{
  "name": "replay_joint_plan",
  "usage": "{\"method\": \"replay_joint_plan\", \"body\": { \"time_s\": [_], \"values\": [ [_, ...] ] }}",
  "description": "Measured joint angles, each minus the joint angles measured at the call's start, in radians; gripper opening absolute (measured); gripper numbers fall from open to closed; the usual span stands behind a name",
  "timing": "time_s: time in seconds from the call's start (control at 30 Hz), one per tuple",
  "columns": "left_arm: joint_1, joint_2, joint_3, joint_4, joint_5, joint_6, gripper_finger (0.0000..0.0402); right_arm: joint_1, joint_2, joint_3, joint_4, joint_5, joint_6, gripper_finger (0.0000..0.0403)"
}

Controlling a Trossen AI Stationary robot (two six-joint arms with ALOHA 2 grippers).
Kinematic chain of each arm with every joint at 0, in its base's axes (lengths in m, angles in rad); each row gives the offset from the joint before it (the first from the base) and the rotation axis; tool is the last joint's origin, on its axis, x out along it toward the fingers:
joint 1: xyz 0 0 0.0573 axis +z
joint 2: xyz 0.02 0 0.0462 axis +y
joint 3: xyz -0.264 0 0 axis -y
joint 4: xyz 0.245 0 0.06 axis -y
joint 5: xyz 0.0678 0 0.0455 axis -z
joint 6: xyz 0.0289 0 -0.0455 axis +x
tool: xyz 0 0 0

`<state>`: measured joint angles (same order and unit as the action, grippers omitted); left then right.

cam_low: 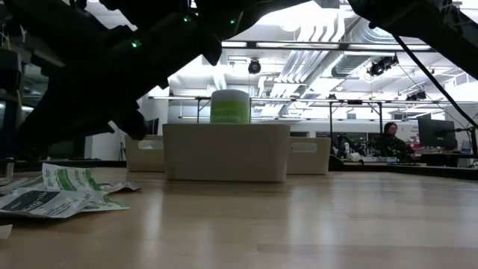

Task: Pick & Place First Aid Supplies
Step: Put the ointment pack into the bottom center bin

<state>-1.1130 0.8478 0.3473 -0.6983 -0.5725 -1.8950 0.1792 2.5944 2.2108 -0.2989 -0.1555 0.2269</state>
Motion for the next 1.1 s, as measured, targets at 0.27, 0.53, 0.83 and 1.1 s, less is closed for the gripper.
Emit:
{"method": "replay_joint_plan", "body": {
  "time_s": [0.27, 0.53, 0.83, 1.1],
  "values": [
    [0.000, 0.033, -0.012, 0.030, -0.012, -0.113, 0.0153, 0.007, -0.006, 0.000, 0.038, 0.084, -0.060, 0.0000],
    [0.000, 0.092, -0.037, 0.131, -0.012, -0.130, 0.0153, 0.007, -0.006, 0.000, 0.108, 0.218, -0.168, 0.0000],
    [0.000, 0.098, -0.037, 0.133, -0.004, -0.130, 0.0153, 0.000, 0.050, -0.002, 0.169, 0.246, -0.166, 0.0000],
    [0.000, 0.098, -0.037, 0.133, 0.008, -0.130, 0.0153, -0.002, 0.081, 0.000, 0.147, 0.268, -0.149, 0.0000]
  ]
}}
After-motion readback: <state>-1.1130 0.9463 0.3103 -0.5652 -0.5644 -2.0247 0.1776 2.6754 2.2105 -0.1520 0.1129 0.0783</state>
